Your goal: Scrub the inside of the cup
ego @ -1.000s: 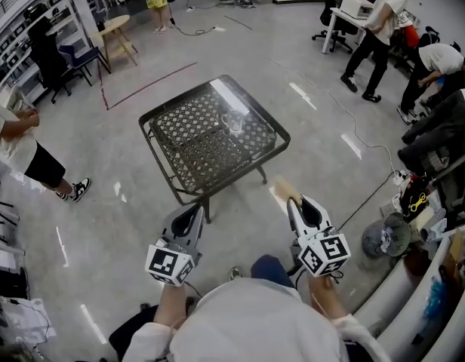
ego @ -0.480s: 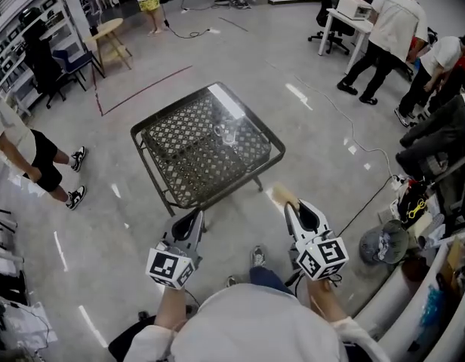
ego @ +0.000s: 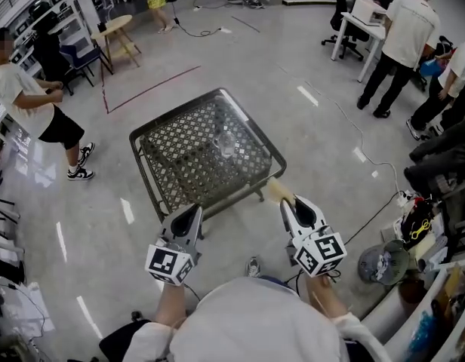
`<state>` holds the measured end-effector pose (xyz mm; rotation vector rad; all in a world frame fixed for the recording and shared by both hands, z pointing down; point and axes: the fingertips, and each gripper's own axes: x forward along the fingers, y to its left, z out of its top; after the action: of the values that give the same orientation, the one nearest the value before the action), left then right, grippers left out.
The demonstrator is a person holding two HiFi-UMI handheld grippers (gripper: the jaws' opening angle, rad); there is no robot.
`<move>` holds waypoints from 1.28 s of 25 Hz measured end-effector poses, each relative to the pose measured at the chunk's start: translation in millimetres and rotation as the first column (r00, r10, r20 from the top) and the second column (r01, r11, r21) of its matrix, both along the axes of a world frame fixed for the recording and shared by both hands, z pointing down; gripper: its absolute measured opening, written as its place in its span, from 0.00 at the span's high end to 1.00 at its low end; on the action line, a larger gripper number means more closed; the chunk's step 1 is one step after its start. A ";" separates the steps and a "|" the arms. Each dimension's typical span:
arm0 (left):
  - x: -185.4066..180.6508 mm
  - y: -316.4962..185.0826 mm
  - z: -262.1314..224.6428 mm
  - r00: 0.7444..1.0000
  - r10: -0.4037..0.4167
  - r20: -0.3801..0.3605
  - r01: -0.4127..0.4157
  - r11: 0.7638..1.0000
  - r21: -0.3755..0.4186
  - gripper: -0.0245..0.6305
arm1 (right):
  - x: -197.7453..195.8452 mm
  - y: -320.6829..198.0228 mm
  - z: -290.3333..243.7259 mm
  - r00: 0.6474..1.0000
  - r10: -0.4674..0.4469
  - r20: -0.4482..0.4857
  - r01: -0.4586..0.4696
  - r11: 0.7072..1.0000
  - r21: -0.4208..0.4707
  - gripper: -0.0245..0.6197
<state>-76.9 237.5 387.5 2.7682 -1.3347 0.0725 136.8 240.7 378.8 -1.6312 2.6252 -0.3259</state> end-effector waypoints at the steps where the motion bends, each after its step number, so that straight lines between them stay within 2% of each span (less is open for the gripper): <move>1: 5.4 -5.9 1.0 1.000 -0.002 0.005 0.002 1.000 -0.001 0.91 | 4.2 -6.8 0.4 1.000 -0.007 -0.001 0.007 1.000 0.001 0.82; 11: 37.8 -42.5 10.6 0.998 -0.046 0.039 0.047 0.998 -0.040 0.90 | 27.9 -55.9 15.8 0.997 -0.080 0.005 0.080 0.996 -0.036 0.82; 20: 28.3 -87.2 16.8 0.999 -0.042 0.034 0.044 0.997 -0.058 0.91 | 15.1 -102.4 23.4 0.997 -0.075 0.009 0.076 0.996 -0.053 0.82; 32: 4.8 -168.2 25.7 1.000 0.021 0.016 -0.020 0.997 -0.072 0.90 | -12.3 -171.5 25.6 1.000 -0.018 -0.004 0.017 0.998 -0.058 0.82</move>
<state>-72.1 69.3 413.2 2.7279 -1.2814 0.1414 124.5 69.2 404.4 -1.6280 2.6588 -0.4033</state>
